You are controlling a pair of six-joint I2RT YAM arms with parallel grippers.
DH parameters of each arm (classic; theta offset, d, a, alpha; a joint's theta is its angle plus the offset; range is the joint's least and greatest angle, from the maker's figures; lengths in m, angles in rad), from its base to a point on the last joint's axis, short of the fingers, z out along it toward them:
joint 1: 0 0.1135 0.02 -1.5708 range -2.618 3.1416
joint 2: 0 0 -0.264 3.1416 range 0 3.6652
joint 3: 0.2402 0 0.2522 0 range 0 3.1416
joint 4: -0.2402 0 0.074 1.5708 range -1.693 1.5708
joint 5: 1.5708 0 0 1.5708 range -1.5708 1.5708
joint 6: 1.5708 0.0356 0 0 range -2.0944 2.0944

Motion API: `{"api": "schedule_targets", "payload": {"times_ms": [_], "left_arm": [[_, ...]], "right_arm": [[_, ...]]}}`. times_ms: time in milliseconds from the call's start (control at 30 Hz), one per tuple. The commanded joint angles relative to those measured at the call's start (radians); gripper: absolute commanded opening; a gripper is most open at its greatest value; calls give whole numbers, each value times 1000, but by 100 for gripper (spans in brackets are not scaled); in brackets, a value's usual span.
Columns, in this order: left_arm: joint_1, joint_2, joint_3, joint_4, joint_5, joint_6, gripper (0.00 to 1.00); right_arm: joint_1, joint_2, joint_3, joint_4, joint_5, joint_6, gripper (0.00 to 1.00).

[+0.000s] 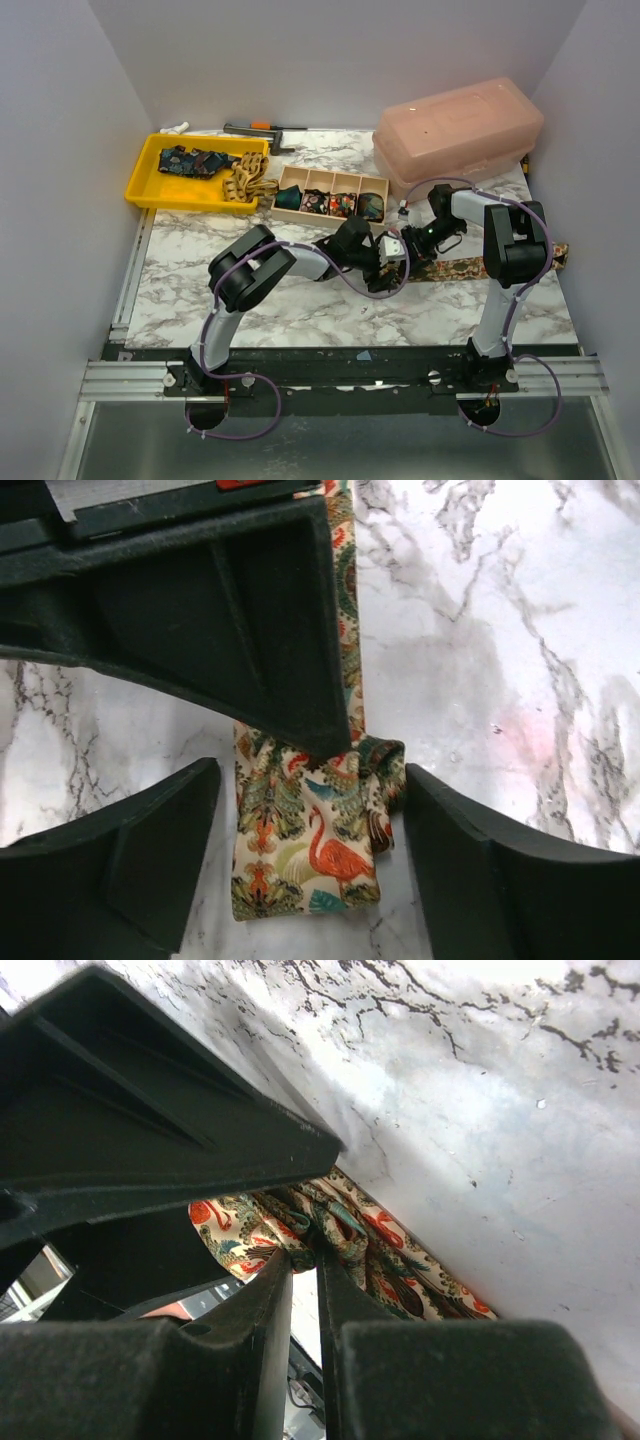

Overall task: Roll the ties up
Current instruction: Roll the tie at the center of the board.

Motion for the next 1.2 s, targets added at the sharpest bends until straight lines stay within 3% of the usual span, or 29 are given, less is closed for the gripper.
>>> {"api": "schedule_targets", "payload": {"times_ms": [0,167,333,600,767,933,1167], "left_arm": [[-24,46,7,-88,-129,-28,67],[-23,14,-76,-90,-167,83,46],[-23,-5,-106,-116,-206,112,34],[-22,-28,-142,-197,-257,145,30],[-14,-56,-180,-229,-279,160,31],[-12,-66,-190,-235,-252,150,31],[-12,-62,-180,-235,-232,146,31]], "right_arm": [[3,-9,21,13,26,-22,18],[2,-30,43,-24,10,-16,23],[-13,-62,92,-92,-49,-10,35],[-131,-68,108,-190,-8,-79,41],[-116,-85,73,-164,-140,-36,55],[-58,-80,53,-94,-190,38,54],[29,-71,2,-11,-146,88,50]]}}
